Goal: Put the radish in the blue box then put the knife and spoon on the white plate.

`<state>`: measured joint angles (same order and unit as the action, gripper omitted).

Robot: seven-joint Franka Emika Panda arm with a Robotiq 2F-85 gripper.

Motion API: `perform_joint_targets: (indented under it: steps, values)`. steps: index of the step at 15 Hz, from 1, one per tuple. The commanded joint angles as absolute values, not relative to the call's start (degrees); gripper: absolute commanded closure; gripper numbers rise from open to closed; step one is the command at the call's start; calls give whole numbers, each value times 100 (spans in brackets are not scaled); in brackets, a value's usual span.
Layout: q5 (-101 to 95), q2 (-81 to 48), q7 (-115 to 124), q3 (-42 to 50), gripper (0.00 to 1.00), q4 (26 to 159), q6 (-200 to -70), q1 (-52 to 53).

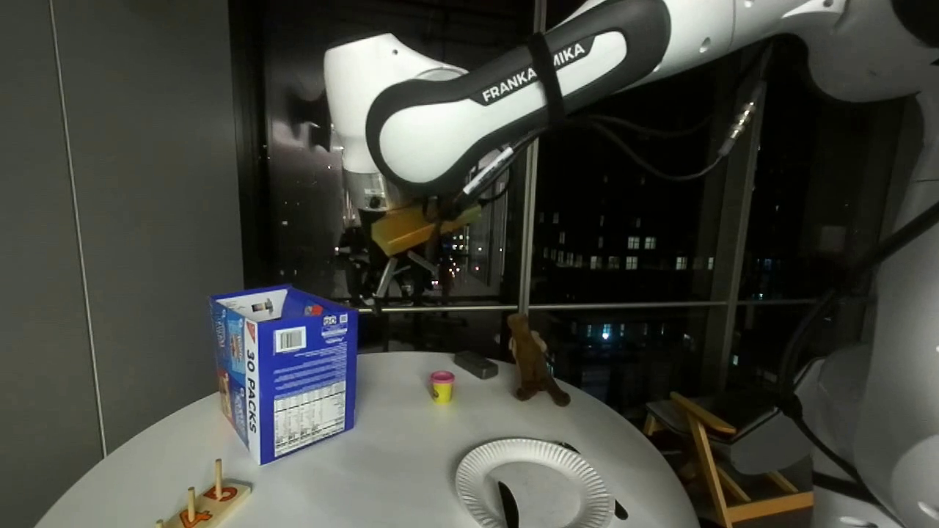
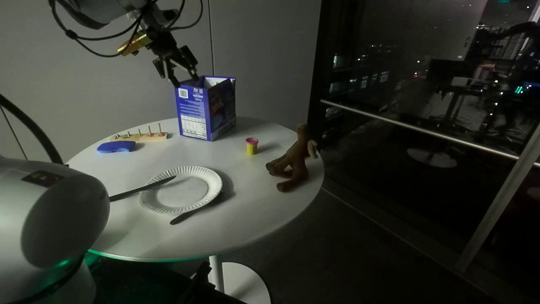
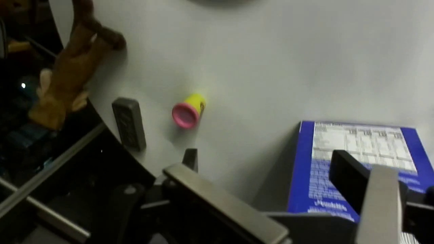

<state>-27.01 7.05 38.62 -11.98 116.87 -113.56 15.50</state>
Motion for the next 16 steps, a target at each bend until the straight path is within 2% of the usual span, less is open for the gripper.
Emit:
perform_joint_targets:
  steps: [1, 5, 8, 16]
  values:
    - [-1802, 1604, 3800, -1125, 0, 13149, -11949, 1281]
    - [-804, 1966, 3322, -947, 0, 14357, -12657, 1085]
    - [24, 2270, 2831, -865, 0, 14909, -12686, 1073]
    - [1257, 2204, 1758, -586, 0, 15197, -12669, 867]
